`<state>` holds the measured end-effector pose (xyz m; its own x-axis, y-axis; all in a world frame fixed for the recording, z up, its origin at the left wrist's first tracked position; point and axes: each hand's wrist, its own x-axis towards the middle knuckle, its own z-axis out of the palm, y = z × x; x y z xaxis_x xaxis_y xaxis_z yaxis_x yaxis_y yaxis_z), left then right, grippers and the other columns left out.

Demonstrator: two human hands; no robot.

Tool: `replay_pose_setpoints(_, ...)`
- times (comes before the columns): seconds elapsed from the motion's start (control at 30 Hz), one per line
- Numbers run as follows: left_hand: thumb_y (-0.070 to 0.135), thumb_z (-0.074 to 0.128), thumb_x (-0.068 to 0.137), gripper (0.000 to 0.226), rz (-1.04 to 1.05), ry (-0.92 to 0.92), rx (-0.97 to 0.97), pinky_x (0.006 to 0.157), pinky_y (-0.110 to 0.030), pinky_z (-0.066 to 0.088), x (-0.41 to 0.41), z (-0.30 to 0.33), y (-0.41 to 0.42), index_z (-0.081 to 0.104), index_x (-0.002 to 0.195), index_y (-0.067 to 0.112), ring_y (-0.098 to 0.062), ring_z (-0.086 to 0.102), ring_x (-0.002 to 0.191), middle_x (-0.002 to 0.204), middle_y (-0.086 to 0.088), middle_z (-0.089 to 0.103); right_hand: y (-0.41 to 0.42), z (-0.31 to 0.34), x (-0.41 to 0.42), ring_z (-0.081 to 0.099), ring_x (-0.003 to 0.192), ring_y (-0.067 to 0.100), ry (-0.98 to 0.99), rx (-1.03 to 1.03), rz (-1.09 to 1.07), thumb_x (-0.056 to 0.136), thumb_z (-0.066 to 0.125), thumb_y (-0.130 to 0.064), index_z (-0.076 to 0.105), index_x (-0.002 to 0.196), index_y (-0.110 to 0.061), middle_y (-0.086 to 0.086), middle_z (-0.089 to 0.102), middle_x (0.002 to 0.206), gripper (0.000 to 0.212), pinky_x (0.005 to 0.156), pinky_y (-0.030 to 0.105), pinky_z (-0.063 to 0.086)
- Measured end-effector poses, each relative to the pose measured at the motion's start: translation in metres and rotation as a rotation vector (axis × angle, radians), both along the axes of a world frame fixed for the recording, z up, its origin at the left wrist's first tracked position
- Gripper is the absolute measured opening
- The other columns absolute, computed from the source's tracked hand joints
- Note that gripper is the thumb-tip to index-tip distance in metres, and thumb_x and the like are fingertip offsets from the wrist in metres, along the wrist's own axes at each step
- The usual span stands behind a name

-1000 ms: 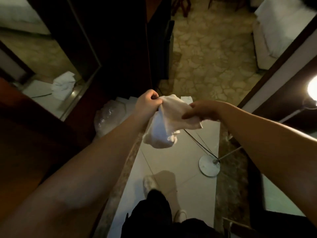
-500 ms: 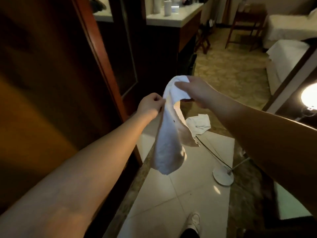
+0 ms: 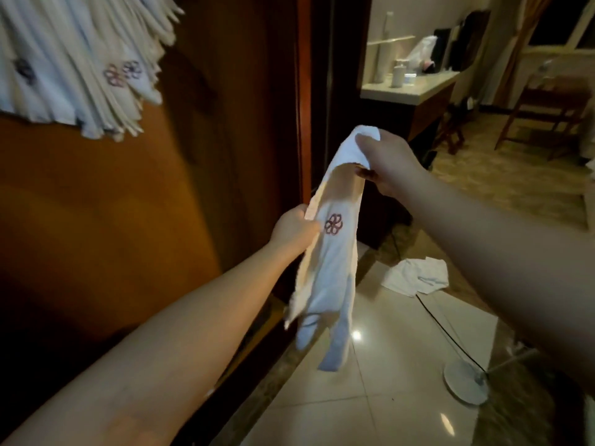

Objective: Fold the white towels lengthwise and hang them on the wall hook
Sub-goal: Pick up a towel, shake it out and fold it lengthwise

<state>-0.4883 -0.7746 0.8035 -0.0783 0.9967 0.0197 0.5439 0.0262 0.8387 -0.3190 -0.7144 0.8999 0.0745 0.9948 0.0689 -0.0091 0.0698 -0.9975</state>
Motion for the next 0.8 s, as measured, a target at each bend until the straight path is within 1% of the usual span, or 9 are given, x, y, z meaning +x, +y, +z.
replay_pose_setpoints(0.07,0.018,0.058,0.089,0.026,0.054,0.131,-0.018,0.082,-0.040,0.057,-0.031,-0.003,-0.010,0.066,0.114,0.020,-0.020,0.065,0.089,0.101,-0.002,0.068,-0.005,0.012,0.000,0.064,0.101,0.016,0.006,0.030,-0.022,0.100,0.058,-0.031,0.062,0.132,-0.023,-0.003,0.065,0.111,0.033,0.054,0.020,0.055)
replay_pose_setpoints(0.17,0.021,0.055,0.096,0.031,0.170,0.339,-0.039,0.084,-0.040,0.054,-0.075,-0.006,-0.022,0.062,0.126,0.017,-0.021,0.061,0.098,0.114,-0.005,0.063,-0.013,0.023,-0.002,0.066,0.100,0.015,0.016,0.042,-0.038,0.101,0.059,-0.034,0.066,0.121,-0.023,-0.003,0.067,0.108,0.024,0.060,0.024,0.055)
replay_pose_setpoints(0.23,0.023,0.050,0.099,0.024,0.228,0.540,-0.012,0.079,-0.035,0.048,-0.097,-0.003,-0.030,0.062,0.120,0.017,-0.022,0.057,0.097,0.115,-0.008,0.059,-0.016,0.027,-0.003,0.066,0.099,0.016,0.016,0.033,-0.049,0.101,0.059,-0.036,0.066,0.125,-0.020,-0.002,0.067,0.111,0.030,0.062,0.025,0.054)
replay_pose_setpoints(0.3,0.024,0.047,0.102,0.012,0.279,0.708,0.065,0.065,-0.033,0.045,-0.113,0.004,-0.039,0.056,0.106,0.019,-0.019,0.057,0.082,0.102,-0.006,0.061,-0.019,0.030,-0.005,0.068,0.096,0.016,0.031,0.028,-0.045,0.101,0.058,-0.038,0.065,0.128,-0.021,0.001,0.068,0.113,0.033,0.060,0.024,0.053)
replay_pose_setpoints(0.4,0.027,0.045,0.103,0.009,0.429,0.747,0.185,0.051,-0.031,0.038,-0.130,0.020,-0.053,0.044,0.099,0.019,-0.018,0.050,0.061,0.075,0.001,0.052,-0.022,0.031,-0.003,0.061,0.063,0.008,0.053,0.031,-0.032,0.101,0.059,-0.037,0.065,0.126,-0.018,0.004,0.068,0.104,0.032,0.052,0.022,0.048)
replay_pose_setpoints(0.47,0.029,0.041,0.105,0.013,0.553,0.707,0.257,0.049,-0.031,0.033,-0.137,0.034,-0.061,0.041,0.101,0.016,-0.019,0.049,0.057,0.075,0.000,0.055,-0.023,0.030,0.001,0.053,0.048,0.004,0.047,0.040,-0.024,0.100,0.060,-0.035,0.067,0.120,-0.017,0.003,0.066,0.095,0.028,0.049,0.021,0.045)
replay_pose_setpoints(0.6,0.028,0.038,0.107,0.021,0.679,0.657,0.359,0.054,-0.038,0.042,-0.137,0.064,-0.073,0.045,0.118,0.011,-0.030,0.062,0.072,0.087,-0.008,0.061,-0.025,0.032,0.005,0.055,0.055,0.006,0.110,0.008,-0.091,0.097,0.065,-0.033,0.066,0.124,-0.018,0.003,0.064,0.093,0.031,0.048,0.019,0.044)
replay_pose_setpoints(0.73,0.027,0.046,0.105,0.011,0.539,0.887,0.397,0.049,-0.032,0.034,-0.146,0.087,-0.084,0.049,0.103,0.017,-0.018,0.049,0.062,0.076,0.002,0.052,-0.026,0.037,0.010,0.055,0.058,0.010,0.243,-0.080,-0.204,0.092,0.072,-0.031,0.065,0.126,-0.014,0.000,0.061,0.079,0.038,0.053,0.020,0.046)
replay_pose_setpoints(0.8,0.019,0.046,0.103,0.011,0.447,1.011,0.348,0.055,-0.034,0.034,-0.155,0.097,-0.088,0.053,0.097,0.015,-0.018,0.047,0.067,0.088,-0.004,0.057,-0.027,0.035,0.015,0.057,0.061,0.011,0.258,-0.104,-0.226,0.092,0.073,-0.030,0.068,0.116,-0.012,0.001,0.061,0.078,0.030,0.059,0.022,0.048)
